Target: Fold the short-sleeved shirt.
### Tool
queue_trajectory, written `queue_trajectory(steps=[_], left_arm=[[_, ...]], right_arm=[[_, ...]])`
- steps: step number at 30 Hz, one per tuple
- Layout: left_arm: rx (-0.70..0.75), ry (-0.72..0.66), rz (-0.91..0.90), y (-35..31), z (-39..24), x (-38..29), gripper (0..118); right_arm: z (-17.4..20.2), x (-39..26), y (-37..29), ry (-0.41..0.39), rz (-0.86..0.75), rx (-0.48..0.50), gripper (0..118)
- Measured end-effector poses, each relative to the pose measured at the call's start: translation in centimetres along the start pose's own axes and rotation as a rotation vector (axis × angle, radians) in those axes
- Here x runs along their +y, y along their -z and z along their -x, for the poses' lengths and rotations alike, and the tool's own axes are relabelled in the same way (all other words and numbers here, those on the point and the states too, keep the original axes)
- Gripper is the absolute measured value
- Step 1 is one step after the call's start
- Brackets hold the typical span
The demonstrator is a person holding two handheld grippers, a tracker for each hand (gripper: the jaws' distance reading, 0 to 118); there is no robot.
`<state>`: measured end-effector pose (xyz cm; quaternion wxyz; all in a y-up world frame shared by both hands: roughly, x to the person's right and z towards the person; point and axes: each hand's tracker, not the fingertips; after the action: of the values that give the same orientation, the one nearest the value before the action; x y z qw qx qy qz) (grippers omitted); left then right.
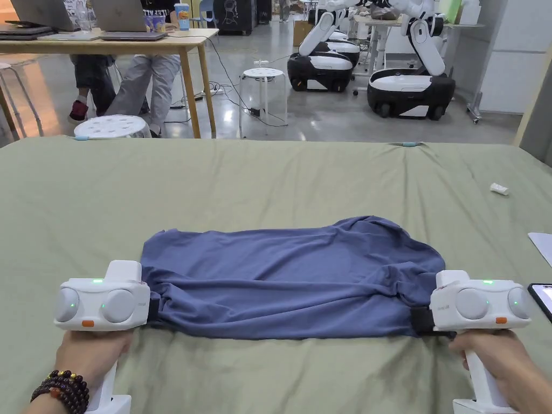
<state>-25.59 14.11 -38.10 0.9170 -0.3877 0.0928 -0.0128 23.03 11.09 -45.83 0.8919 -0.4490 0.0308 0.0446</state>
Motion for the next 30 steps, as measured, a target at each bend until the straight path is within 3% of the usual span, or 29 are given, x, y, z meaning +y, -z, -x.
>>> queue_trajectory(steps=[2,3,16,30], left_arm=[[0.001,0.01,-0.002,-0.1,-0.1,-0.1,9],[0.002,0.013,-0.004,0.1,-0.1,-0.1,9],[0.018,0.078,-0.044,-3.6,-0.1,-1.1,9],[-0.003,0.062,-0.065,-11.8,2.1,-9.8,9]], right_arm=[[0.7,0.4,-0.1,-0.04,-0.01,0.009,15],[1.0,0.6,-0.3,-0.034,-0.01,0.015,12],[1.8,-0.5,-5.7,-0.089,-0.065,-0.07,9],[1.3,-11.0,-13.6,-0.074,-0.071,-0.062,9]])
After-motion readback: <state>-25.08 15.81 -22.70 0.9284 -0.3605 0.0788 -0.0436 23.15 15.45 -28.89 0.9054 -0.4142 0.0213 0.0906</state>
